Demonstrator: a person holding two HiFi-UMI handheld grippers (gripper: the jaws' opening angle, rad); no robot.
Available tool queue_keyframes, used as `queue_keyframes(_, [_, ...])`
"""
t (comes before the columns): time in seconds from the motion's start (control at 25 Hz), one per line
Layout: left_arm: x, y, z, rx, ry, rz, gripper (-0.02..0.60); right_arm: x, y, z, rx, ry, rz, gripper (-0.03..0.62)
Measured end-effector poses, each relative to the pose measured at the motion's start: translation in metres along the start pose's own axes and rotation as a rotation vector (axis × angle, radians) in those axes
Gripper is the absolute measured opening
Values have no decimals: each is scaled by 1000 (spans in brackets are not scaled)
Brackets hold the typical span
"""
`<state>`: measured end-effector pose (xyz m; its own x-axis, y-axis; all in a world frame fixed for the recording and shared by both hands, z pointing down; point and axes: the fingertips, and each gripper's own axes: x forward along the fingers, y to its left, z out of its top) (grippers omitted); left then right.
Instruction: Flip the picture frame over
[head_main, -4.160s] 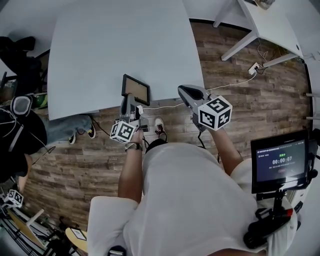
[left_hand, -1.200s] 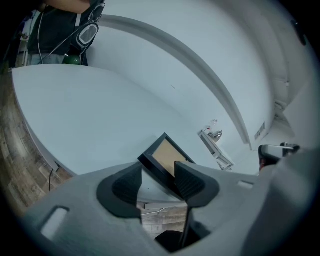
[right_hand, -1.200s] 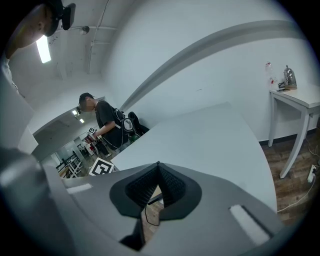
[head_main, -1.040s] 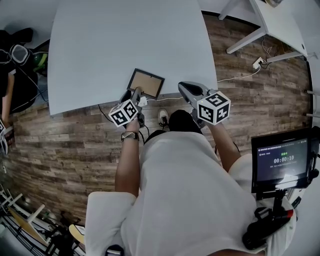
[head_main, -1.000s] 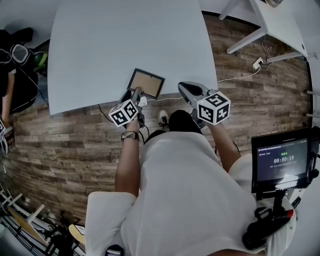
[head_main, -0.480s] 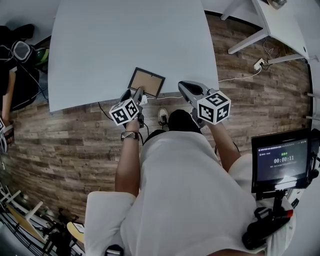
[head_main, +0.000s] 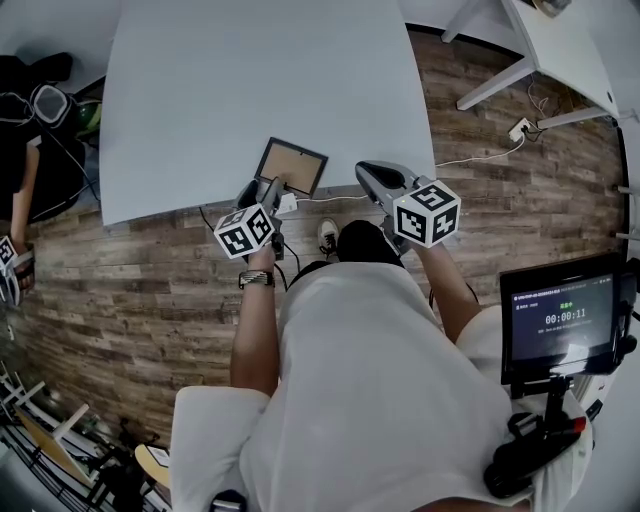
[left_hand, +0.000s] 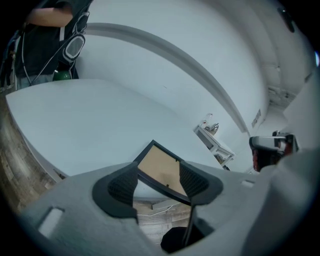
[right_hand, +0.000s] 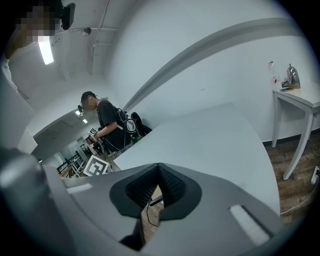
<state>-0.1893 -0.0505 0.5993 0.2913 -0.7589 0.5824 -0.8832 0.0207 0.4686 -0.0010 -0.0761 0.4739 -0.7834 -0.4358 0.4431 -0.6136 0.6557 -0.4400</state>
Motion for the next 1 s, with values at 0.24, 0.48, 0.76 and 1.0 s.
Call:
queue_keyframes(0.24, [-8, -27, 32, 168, -72, -63, 163, 4, 2, 12, -13, -25, 5, 2])
queue_keyframes(0.48, [-13, -53, 59, 313, -113, -85, 38, 9, 3, 32, -52, -57, 3, 2])
queue_keyframes(0.76, [-33, -80, 107, 402, -210, -98, 5, 7, 12, 66, -127, -111, 9, 2])
queue_keyframes(1.0, [-62, -100, 154, 494, -319, -55, 3, 5, 23, 100, -225, -162, 0, 2])
